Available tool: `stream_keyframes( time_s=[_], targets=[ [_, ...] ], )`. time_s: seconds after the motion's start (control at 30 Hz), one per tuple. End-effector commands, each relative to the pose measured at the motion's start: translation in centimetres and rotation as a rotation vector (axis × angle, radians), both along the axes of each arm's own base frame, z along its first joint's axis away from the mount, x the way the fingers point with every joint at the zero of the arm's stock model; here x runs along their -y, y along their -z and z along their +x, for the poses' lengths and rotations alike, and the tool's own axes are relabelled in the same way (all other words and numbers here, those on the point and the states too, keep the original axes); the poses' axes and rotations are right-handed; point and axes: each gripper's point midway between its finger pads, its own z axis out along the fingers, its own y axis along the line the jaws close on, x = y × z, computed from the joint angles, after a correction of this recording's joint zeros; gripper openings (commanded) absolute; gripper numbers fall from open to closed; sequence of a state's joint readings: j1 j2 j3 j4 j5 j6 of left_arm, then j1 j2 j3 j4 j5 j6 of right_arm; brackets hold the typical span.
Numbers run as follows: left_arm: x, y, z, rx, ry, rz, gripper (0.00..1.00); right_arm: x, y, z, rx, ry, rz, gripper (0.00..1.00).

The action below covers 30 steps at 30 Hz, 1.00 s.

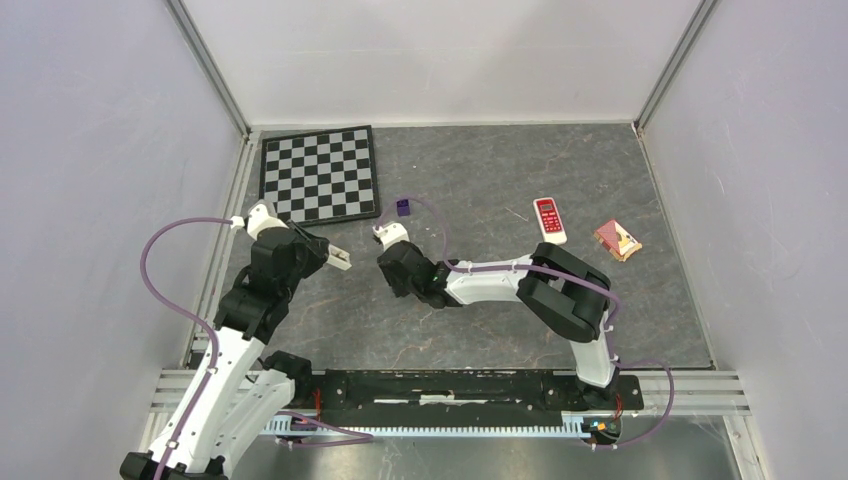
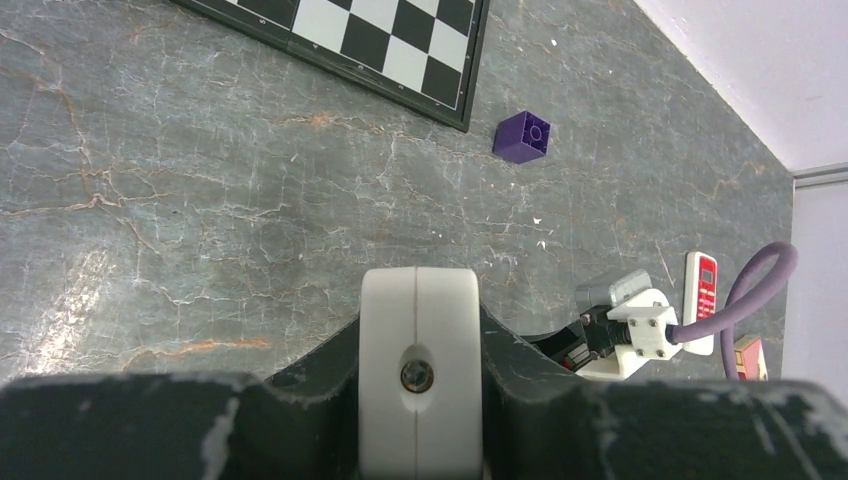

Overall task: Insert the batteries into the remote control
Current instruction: Pick up the battery from the center of the board.

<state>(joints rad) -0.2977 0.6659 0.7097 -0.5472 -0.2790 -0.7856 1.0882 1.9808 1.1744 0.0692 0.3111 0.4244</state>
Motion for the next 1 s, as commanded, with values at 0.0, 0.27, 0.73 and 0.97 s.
stream_keyframes(
  time_s=[0.0, 0.27, 0.73, 0.97],
  targets=[
    [-0.1, -1.7, 0.6, 0.062, 0.010, 0.016, 0.02, 0.2, -0.2, 0.8, -0.003, 0.058, 0.027, 0.36],
    [-0.1, -1.6, 0.9, 0.066, 0.009, 0.018, 0.02, 0.9, 1.2, 1.9, -0.025, 0.074, 0.001, 0.39],
    [0.2, -1.5, 1.3, 0.082, 0.025, 0.022, 0.02, -0.3, -1.7, 2.2, 0.024, -0.056, 0.016, 0.00],
    [2.4, -2.4, 1.4, 0.129, 0.147, -0.013, 0.02, 0.3, -7.9, 1.5, 0.083, -0.280, 0.125, 0.00]
  ],
)
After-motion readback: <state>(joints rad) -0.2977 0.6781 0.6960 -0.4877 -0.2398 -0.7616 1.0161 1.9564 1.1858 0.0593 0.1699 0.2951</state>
